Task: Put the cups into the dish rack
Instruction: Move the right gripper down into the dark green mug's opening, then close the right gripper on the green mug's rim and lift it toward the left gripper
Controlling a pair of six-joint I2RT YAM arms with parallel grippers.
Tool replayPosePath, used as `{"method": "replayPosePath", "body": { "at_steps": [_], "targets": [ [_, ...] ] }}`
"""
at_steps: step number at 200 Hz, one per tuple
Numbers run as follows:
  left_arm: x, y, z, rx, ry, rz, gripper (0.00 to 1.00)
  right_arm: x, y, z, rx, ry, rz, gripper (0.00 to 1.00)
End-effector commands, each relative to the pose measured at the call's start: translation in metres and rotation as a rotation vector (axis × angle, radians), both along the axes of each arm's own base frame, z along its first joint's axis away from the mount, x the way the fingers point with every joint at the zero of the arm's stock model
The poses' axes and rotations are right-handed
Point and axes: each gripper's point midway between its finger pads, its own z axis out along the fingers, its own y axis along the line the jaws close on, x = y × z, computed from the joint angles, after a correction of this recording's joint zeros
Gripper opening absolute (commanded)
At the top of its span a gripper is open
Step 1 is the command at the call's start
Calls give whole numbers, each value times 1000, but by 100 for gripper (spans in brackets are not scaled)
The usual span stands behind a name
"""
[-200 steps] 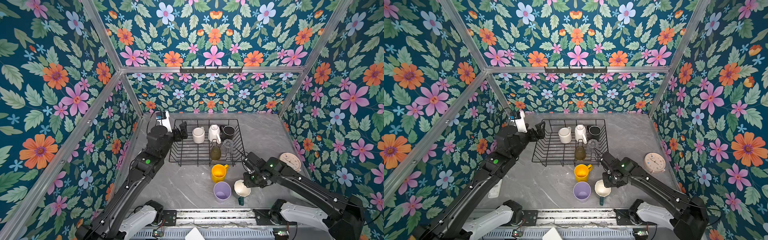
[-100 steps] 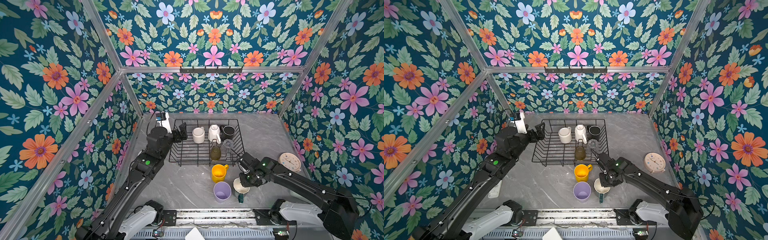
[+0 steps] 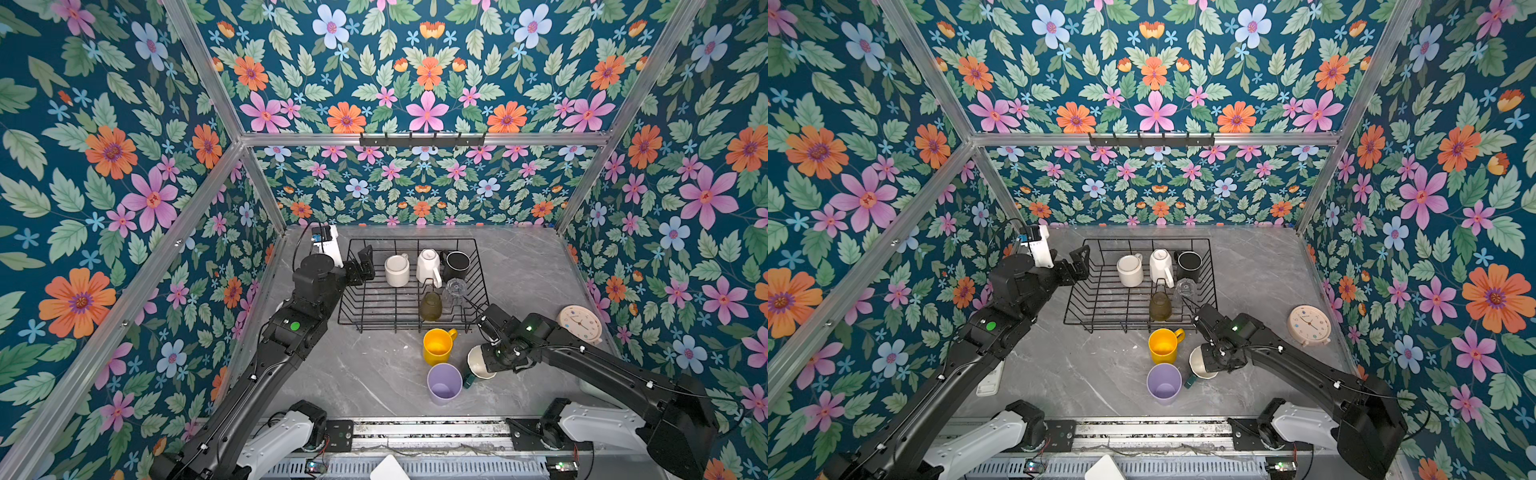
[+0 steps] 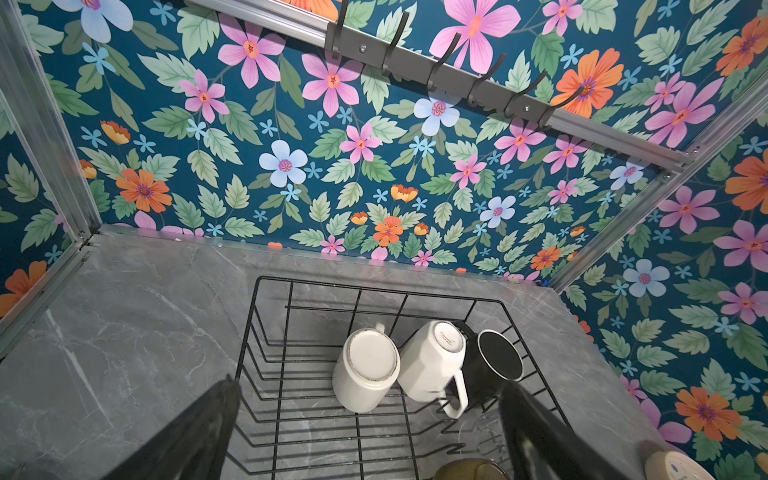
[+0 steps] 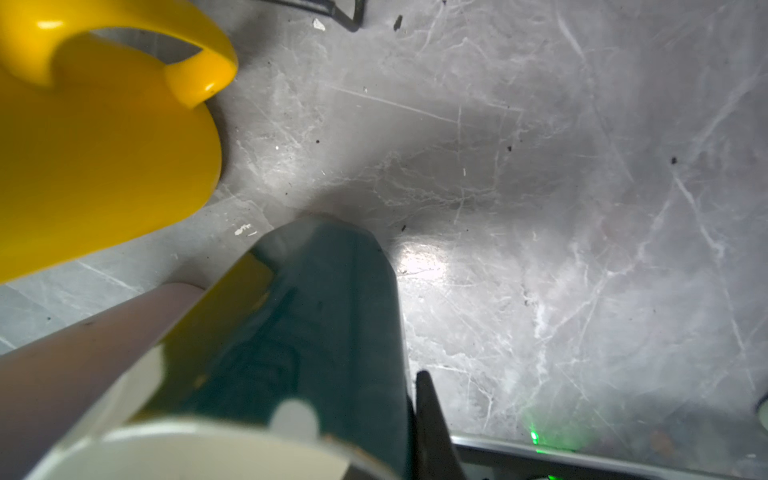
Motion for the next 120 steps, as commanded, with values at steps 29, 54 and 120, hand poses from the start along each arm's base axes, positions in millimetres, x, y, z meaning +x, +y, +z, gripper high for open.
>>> {"method": "replayPosePath", "body": {
  "at_steps": [29,54,120],
  "targets": [
    [-4,-2,9,-51,-42,-20,100,4,-10,20,-37,-45,-29,0],
    [-9,-6,10,-76,-56,-49,100,7,-15,43,-25,-95,-43,0],
    [-28,-10,10,-188,-87,-116,100,19,-22,111,174,-228,-88,0]
  ]
}}
